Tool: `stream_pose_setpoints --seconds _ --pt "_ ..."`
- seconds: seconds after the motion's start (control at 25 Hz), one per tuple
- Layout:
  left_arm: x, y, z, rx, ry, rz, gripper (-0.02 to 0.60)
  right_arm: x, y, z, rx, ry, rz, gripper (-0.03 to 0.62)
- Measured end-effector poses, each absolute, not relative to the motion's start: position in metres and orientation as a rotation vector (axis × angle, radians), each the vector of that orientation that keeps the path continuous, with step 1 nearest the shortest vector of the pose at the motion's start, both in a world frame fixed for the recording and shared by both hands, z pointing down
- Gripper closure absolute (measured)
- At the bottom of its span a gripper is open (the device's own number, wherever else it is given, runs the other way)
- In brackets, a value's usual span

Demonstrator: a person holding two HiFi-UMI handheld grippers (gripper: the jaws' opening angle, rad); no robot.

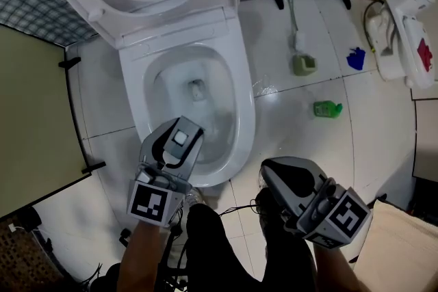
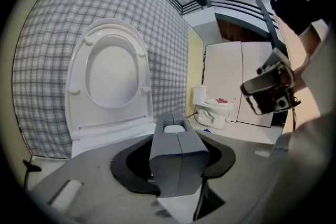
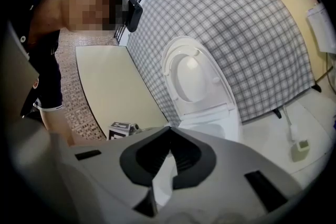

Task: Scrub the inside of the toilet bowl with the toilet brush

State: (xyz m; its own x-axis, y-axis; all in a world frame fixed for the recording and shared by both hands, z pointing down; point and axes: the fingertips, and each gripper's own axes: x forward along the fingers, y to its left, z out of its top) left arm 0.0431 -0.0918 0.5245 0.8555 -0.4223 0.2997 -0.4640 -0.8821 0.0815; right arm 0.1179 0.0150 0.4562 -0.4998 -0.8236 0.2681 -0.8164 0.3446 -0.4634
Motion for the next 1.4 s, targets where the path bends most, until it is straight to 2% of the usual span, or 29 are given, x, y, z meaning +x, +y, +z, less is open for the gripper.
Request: stream_pose_setpoints --seconds 0.32,1.08,1.4 --pt "0.011 -0.023 0.502 2.899 -0.563 0.535 0.393 0.103 0.013 0.442 -1.522 2.607 -0.843 0.594" --pt "0.07 -0.136 0.597 2.943 -0.667 0.579 0.391 0.096 0.017 0.454 -1.563 2.62 -0.855 0.594" --pt "0.05 -0.094 0.56 3.009 -0.533 0.573 0.391 0.087 0.02 0.45 -1.546 2.621 -0.852 0.594"
